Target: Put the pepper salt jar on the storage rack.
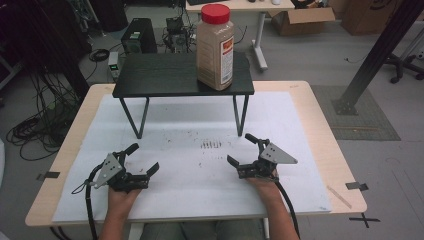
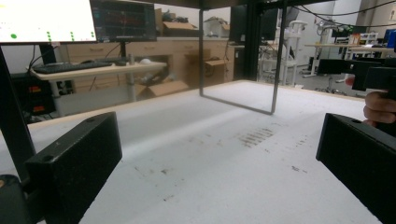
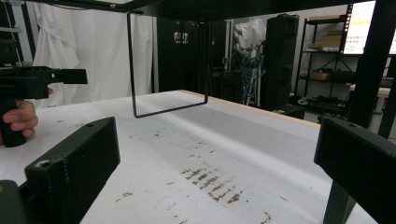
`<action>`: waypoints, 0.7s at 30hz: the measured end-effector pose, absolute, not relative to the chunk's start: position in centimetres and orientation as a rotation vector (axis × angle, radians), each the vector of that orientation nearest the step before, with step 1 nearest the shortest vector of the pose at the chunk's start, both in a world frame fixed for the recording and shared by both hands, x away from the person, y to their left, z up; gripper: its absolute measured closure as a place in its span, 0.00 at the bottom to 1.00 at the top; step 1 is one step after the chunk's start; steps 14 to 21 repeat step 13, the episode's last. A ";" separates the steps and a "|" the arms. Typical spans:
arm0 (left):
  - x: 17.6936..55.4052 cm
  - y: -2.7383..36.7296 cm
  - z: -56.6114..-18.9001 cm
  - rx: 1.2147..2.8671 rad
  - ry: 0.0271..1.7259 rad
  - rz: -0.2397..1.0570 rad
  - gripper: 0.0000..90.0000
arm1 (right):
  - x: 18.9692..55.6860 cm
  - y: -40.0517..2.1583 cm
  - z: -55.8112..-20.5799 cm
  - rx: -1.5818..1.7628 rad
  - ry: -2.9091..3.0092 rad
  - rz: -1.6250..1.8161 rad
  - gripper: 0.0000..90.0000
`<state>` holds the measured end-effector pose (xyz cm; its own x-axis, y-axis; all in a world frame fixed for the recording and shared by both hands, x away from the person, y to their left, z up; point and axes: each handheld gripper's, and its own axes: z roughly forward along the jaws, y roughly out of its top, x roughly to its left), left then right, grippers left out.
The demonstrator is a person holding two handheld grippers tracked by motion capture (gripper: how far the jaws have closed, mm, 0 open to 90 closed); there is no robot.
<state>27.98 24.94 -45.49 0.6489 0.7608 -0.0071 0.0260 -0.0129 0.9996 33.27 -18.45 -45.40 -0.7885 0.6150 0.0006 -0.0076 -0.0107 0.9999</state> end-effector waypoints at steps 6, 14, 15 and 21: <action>28.0 24.9 -45.5 1.484 0.692 0.664 0.00 | 33.3 -18.5 -45.4 0.630 1.825 1.852 0.00; 28.0 25.0 -45.5 1.484 0.692 0.662 0.00 | 33.3 -18.5 -45.4 0.629 1.827 1.851 0.00; 28.0 25.0 -45.5 1.484 0.692 0.662 0.00 | 33.3 -18.5 -45.4 0.629 1.827 1.851 0.00; 28.0 25.0 -45.5 1.484 0.692 0.662 0.00 | 33.3 -18.5 -45.4 0.629 1.827 1.851 0.00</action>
